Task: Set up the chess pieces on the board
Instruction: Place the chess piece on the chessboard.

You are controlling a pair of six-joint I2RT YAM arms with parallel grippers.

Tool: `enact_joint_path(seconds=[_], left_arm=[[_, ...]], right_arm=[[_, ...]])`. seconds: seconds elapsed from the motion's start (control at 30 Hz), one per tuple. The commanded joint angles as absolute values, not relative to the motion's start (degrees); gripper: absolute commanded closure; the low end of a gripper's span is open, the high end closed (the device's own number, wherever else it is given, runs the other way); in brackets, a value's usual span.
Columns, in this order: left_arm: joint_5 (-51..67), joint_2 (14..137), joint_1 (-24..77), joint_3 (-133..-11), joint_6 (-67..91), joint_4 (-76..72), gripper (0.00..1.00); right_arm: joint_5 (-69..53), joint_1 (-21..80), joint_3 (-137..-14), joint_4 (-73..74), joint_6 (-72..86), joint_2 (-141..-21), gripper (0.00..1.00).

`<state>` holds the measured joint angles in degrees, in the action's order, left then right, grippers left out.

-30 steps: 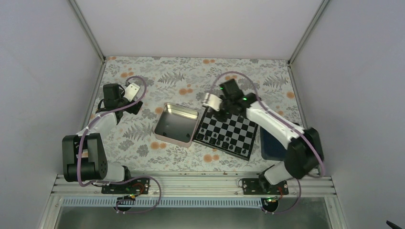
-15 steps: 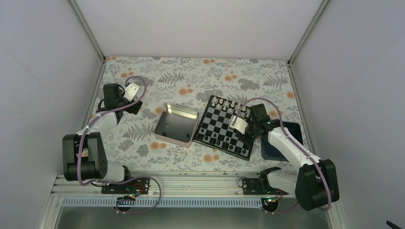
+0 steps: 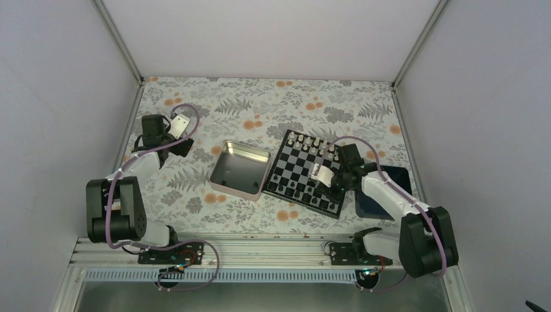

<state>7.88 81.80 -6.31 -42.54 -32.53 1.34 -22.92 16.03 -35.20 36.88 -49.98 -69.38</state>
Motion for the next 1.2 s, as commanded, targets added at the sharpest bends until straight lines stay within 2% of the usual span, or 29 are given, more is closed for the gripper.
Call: enact_joint_path(seconds=[0.0, 1.17], left_arm=[[7.6, 82.6, -6.7, -43.4, -32.7, 0.4, 0.00], [8.3, 82.5, -6.7, -43.2, -32.8, 0.6, 0.00]], right_arm=[[-25.2, 15.6, -34.2, 36.5, -51.4, -69.8, 0.94], [-23.4, 15.7, -33.6, 34.0, -51.3, -72.2, 0.88]])
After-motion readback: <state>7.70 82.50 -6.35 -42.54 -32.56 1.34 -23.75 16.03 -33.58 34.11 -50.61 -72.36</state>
